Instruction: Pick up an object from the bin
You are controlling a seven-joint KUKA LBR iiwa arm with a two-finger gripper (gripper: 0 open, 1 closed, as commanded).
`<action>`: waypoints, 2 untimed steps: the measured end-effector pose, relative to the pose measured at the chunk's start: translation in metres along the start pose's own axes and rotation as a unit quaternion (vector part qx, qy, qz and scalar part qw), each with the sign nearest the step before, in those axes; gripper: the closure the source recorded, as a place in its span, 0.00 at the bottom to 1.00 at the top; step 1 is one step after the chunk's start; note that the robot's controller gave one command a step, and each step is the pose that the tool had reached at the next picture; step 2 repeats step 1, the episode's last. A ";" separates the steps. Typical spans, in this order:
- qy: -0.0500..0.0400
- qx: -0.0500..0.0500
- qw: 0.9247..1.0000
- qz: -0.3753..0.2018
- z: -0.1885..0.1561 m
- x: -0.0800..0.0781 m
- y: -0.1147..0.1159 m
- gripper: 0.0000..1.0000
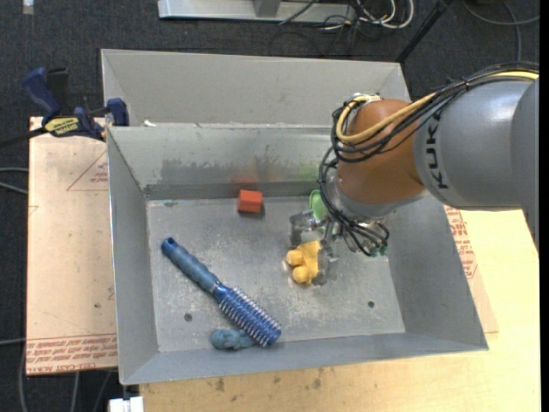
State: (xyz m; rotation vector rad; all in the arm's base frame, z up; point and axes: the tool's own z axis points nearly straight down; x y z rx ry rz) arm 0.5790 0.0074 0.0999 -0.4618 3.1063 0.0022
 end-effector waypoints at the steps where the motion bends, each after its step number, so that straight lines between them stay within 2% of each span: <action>1: -0.005 0.002 1.000 -0.005 -0.133 -0.005 0.001 1.00; 2: -0.005 0.002 1.000 -0.005 -0.133 -0.005 0.001 1.00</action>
Offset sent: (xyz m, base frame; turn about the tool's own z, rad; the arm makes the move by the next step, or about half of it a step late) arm 0.0022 0.0011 0.1282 -0.0127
